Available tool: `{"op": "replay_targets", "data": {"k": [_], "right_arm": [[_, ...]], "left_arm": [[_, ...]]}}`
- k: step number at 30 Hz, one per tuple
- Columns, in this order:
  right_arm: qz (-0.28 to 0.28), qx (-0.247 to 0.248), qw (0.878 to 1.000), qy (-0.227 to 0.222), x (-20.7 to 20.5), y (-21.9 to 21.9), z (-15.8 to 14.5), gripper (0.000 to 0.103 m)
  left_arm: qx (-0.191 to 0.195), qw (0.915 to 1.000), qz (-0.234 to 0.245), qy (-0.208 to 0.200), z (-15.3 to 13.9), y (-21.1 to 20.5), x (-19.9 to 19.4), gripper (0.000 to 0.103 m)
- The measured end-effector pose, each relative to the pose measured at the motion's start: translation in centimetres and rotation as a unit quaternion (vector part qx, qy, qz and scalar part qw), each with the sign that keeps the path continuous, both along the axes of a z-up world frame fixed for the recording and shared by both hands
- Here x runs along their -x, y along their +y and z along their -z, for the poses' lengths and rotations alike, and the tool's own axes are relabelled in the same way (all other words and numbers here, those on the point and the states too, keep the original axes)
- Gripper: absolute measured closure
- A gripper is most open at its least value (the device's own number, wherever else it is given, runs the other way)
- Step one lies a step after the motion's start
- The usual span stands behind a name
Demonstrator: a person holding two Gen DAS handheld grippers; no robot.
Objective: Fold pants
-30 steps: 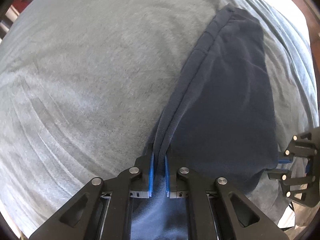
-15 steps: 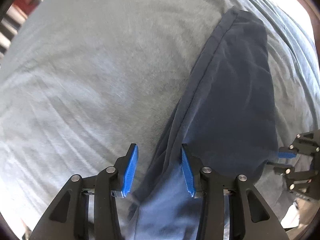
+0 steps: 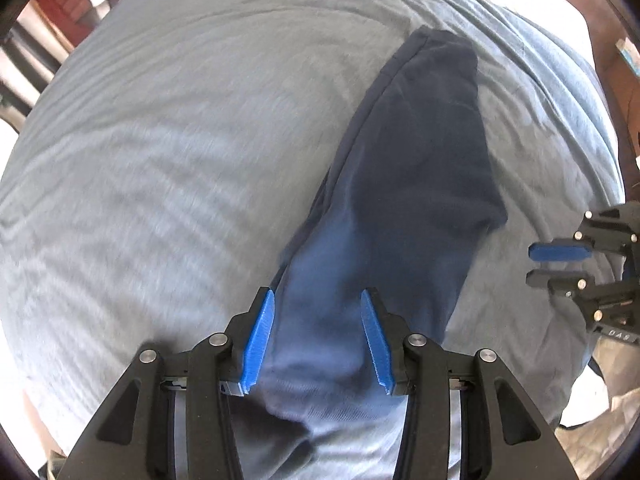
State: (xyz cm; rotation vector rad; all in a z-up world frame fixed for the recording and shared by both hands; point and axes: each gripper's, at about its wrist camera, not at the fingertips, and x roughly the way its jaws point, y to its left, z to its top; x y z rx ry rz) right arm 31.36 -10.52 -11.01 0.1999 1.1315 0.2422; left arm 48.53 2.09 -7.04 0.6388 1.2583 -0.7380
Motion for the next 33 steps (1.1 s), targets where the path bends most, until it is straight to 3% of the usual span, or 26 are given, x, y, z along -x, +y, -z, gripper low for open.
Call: {"op": "replay_targets", "data": {"k": [12,16,18,22,31,33], "right_arm": [[-0.004,-0.002,1.0,-0.004,-0.6,5.6,-0.2,0.084],[-0.007,0.001,1.0,0.01,-0.8,6.6,0.6,0.084],[-0.007,-0.002,1.0,0.015,-0.8,7.1,1.0,0.084],[-0.014,-0.012,1.0,0.019,-0.8,8.0,1.1,0.084],[-0.016,0.001,1.0,0.011,-1.3,8.6,0.8,0.084],[-0.009,0.008,1.0,0.007,-1.4,8.5,0.7,0.084]], "left_arm": [[0.027,0.9976,-0.019,0.06,4.3,5.7,-0.9,0.059],[0.059,0.9936,-0.049,0.083,5.5,6.2,-1.5,0.06],[0.057,0.9918,-0.076,0.086,5.9,6.6,-1.7,0.079],[0.07,0.9869,-0.113,0.092,5.2,8.0,-1.5,0.082],[0.04,0.9857,-0.14,0.085,6.5,9.1,-1.8,0.083],[0.038,0.9854,-0.142,0.086,6.5,9.0,-1.7,0.079]]}}
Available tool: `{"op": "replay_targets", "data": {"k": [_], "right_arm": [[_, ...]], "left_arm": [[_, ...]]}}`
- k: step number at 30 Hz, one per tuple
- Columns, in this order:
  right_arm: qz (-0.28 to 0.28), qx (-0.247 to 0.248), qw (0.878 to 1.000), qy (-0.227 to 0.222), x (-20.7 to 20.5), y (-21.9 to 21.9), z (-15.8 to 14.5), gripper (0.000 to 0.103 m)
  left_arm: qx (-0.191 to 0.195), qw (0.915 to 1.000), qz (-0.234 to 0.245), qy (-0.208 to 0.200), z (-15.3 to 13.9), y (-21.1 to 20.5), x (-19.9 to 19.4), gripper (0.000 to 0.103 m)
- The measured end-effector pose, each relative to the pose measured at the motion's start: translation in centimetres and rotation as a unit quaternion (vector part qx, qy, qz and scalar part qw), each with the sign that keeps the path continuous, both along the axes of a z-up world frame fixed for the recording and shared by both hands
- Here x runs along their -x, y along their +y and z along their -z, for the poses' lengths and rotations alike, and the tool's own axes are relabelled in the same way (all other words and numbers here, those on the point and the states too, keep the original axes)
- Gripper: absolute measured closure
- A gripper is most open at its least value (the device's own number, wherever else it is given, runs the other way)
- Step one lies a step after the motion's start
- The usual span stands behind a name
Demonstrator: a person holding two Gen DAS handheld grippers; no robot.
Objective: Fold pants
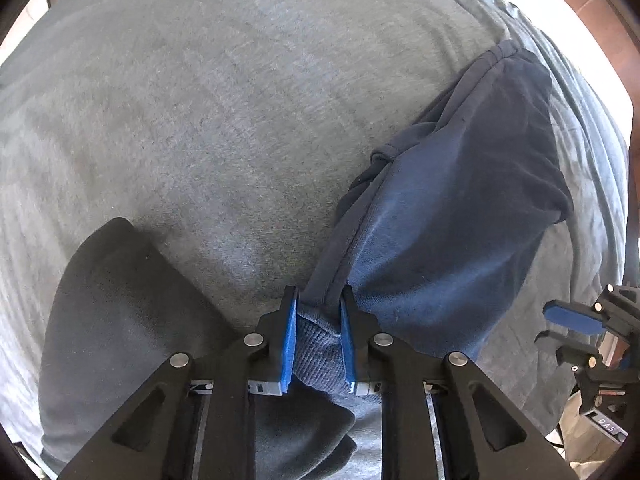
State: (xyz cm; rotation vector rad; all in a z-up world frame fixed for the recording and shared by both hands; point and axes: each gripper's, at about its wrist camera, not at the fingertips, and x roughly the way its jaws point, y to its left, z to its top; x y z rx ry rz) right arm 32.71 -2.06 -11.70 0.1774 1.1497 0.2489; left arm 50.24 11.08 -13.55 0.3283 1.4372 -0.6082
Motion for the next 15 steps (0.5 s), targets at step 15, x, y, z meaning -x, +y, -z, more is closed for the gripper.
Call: {"op": "replay_targets", "data": {"k": [15], "right_arm": [[0.019,-0.01,0.998,-0.058,2.3,-3.7,-2.4,0.069]], "left_arm": [[0.037,0.9918,-0.045,-0.113,-7.6,0.4,8.5,0.055]]}}
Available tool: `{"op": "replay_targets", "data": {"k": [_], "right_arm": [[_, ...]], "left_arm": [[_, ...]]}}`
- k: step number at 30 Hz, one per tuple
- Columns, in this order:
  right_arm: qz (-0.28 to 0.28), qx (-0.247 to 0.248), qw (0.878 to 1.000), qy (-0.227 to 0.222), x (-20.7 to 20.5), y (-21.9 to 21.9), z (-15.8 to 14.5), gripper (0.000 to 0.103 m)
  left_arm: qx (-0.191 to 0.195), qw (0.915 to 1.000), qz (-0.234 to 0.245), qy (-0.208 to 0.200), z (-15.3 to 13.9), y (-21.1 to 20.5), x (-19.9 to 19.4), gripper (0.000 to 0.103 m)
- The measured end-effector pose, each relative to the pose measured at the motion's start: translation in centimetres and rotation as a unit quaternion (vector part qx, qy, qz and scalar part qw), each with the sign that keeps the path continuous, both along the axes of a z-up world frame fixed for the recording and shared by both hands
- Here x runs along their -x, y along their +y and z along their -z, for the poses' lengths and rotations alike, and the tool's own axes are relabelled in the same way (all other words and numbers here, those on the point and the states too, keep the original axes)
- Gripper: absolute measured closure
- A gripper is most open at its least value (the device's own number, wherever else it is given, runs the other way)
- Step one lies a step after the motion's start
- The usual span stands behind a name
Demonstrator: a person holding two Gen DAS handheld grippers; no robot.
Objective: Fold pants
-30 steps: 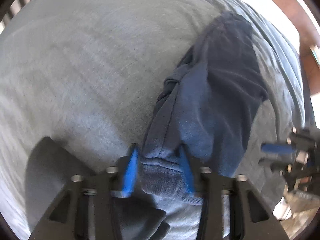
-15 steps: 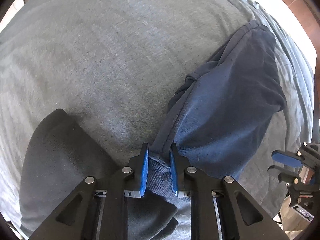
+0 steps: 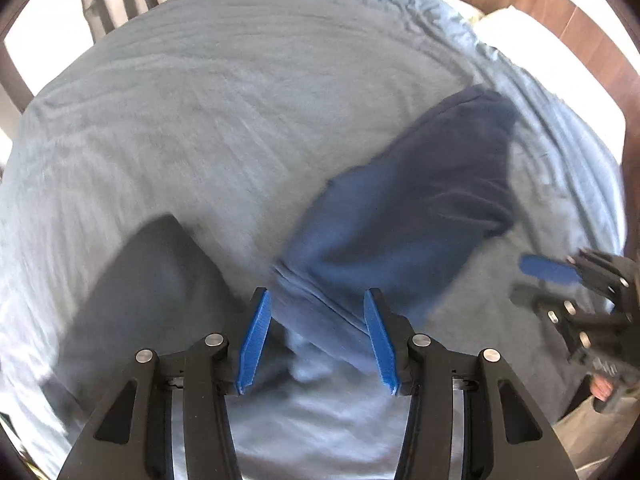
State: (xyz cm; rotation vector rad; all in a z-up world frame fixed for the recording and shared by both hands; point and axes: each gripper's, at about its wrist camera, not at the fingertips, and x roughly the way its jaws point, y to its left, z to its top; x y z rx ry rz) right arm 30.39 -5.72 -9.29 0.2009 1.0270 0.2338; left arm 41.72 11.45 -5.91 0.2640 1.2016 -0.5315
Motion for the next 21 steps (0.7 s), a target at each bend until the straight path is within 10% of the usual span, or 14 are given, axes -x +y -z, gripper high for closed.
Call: {"op": "replay_targets", "data": {"k": [8,21], "right_arm": [[0.02,0.044,0.999,-0.006,1.1,-2.5,0.2,0.065],[0.05,0.124,0.991,0.016,1.2,-4.5,3.1,0.065]], "left_arm": [[0.038,0.9977,-0.025,0.051,3.9,-0.1,5.2,0.055],[0.045,0.998,-0.043,-0.012,9.0,-1.3,6.0,0.056]]}}
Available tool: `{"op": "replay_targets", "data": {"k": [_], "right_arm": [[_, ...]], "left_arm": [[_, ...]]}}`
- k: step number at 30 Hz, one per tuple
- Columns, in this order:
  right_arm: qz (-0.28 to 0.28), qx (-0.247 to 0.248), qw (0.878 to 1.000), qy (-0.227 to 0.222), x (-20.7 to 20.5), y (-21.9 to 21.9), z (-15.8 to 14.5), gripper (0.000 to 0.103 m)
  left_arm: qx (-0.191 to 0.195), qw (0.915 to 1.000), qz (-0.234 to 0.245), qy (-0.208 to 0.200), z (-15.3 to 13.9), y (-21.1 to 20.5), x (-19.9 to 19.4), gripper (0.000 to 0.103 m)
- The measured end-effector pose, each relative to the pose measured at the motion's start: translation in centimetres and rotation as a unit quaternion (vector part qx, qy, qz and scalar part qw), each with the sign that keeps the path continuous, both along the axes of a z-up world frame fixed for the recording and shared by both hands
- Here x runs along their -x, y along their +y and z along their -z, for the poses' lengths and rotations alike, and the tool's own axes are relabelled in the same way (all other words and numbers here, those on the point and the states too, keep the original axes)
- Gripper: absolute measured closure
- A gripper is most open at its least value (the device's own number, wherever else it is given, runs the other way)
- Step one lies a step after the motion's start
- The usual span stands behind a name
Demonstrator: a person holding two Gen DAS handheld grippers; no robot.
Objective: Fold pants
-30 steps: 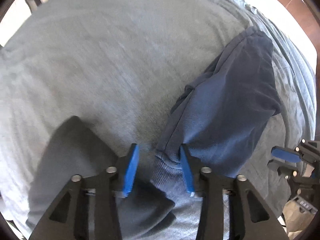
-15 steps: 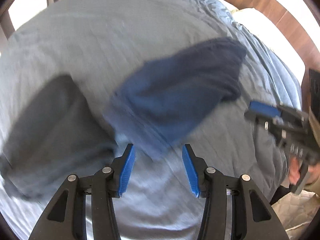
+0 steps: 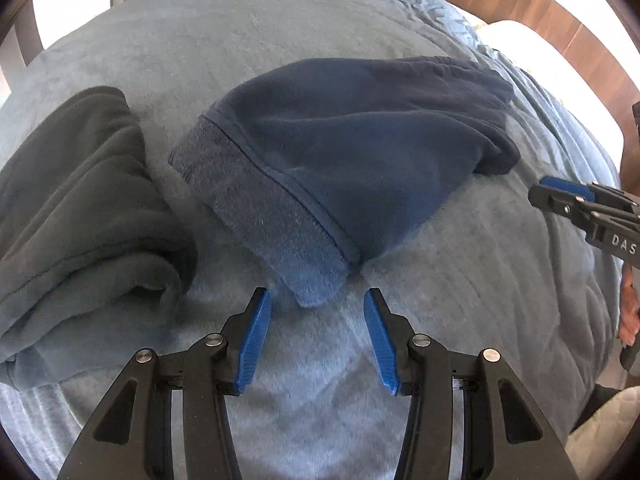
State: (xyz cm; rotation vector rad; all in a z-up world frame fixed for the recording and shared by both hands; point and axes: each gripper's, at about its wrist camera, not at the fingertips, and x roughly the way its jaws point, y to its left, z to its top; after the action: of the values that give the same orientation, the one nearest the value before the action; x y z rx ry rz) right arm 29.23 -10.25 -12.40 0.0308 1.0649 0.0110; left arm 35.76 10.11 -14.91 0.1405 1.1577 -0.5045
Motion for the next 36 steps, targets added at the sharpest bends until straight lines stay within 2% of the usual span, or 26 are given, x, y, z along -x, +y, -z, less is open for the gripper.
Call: {"op": "replay_targets", "data": {"k": [5,10,14,18,20,24,29,34,36], "right_arm": [[0.014,-0.005,1.0,0.01,-0.3,-0.8,1.2,0.065],[0.018,-0.007,1.0,-0.002,-1.1,-1.2,1.4,0.065],[0.009,-0.006,1.0,-0.01,-1.9,-1.2,1.6,0.065],[0.001,-0.001,1.0,-0.012,-2.4,-0.9,2.1,0.065],[-0.006,0.002,1.0,-0.012,-2.7,-0.7,2.1,0.065],[-0.036,0.019,0.999,-0.021,-2.8,0.1,1.8,0.065],[-0.078,0.038,0.996,-0.035,-2.8,1.6,1.7,0.065],[-0.07,0.027,0.997,-0.02,-3.0,0.8,2.1,0.065],[-0.071,0.033,0.997,-0.016,-2.9,0.7,2.1,0.065]], "left_arm": [[-0.002,0.9981,-0.02,-0.058,-1.5,-0.6,-0.6,0.056],[0.001,0.9981,-0.018,-0.058,-1.5,-1.4,-1.4,0.057],[0.027,0.9985,-0.014,-0.046,-2.2,-1.3,-2.4,0.076],[0.044,0.9983,-0.022,-0.031,-3.8,-0.3,-3.8,0.083],[0.032,0.9988,-0.01,-0.036,-4.7,0.0,-4.2,0.086],[-0.023,0.9979,0.031,-0.052,-5.8,0.0,-4.7,0.086],[-0.033,0.998,0.047,-0.025,-4.5,0.0,-4.7,0.086],[-0.038,0.9984,0.041,-0.005,-3.0,-0.2,-4.1,0.086],[-0.045,0.9981,0.041,-0.001,-2.6,-0.2,-3.9,0.081]]}}
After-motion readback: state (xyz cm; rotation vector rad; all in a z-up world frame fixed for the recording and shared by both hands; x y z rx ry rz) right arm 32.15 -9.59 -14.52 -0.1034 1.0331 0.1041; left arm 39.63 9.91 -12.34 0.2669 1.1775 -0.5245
